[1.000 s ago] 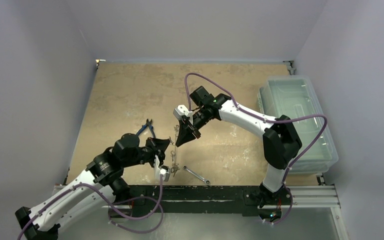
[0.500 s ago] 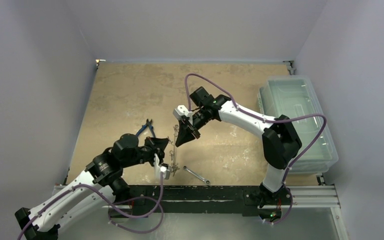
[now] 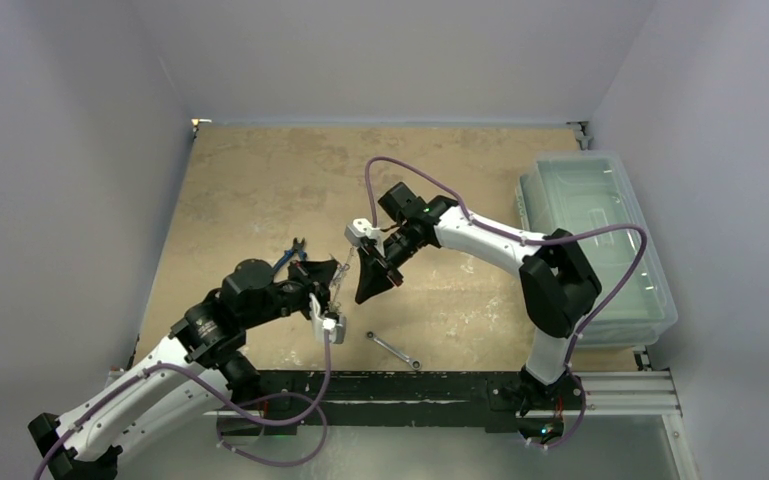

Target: Remove the keys from the keyring

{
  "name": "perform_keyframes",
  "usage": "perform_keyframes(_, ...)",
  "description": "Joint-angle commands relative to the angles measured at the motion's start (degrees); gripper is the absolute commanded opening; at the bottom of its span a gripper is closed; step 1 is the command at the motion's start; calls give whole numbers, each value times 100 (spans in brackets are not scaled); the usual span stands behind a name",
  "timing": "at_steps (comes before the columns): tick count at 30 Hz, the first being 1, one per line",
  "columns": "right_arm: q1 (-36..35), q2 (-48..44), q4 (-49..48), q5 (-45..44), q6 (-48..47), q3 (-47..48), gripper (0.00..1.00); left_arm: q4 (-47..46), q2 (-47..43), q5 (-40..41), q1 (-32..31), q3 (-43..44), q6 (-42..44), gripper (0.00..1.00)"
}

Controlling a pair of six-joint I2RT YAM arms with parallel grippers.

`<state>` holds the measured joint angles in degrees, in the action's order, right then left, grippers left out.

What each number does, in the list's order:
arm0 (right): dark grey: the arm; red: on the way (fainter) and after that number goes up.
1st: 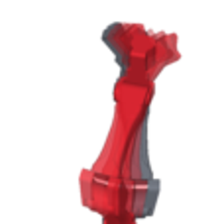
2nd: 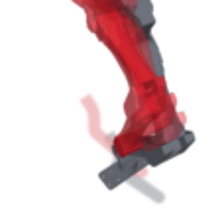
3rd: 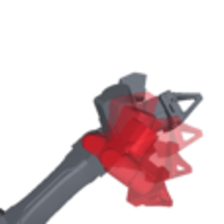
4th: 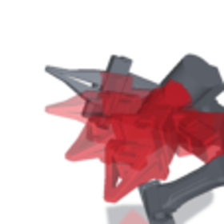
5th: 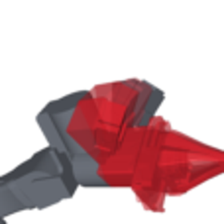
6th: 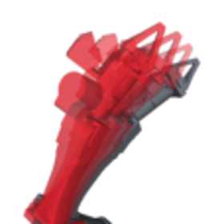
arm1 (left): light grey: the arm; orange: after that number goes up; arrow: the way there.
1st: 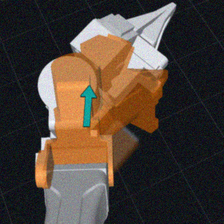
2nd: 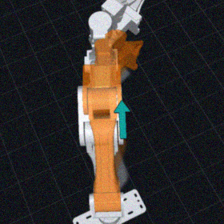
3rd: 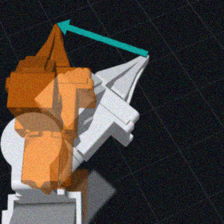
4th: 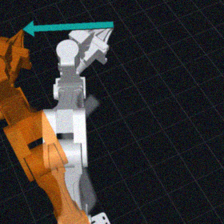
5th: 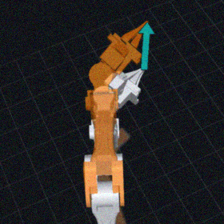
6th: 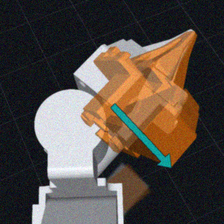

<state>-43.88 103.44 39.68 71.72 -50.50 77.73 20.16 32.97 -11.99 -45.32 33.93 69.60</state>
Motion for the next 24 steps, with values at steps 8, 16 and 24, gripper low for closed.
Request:
perform_keyframes(8,507,-172,51,98,181,504,20,115,-59,-156,30,323,-248,0)
perform_keyframes(16,617,-280,99,-327,141,927,62,247,93,-295,28,482,-641,0)
perform_keyframes(24,475,-186,289,-281,-196,1223,68,414,192,-486,28,619,-789,0)
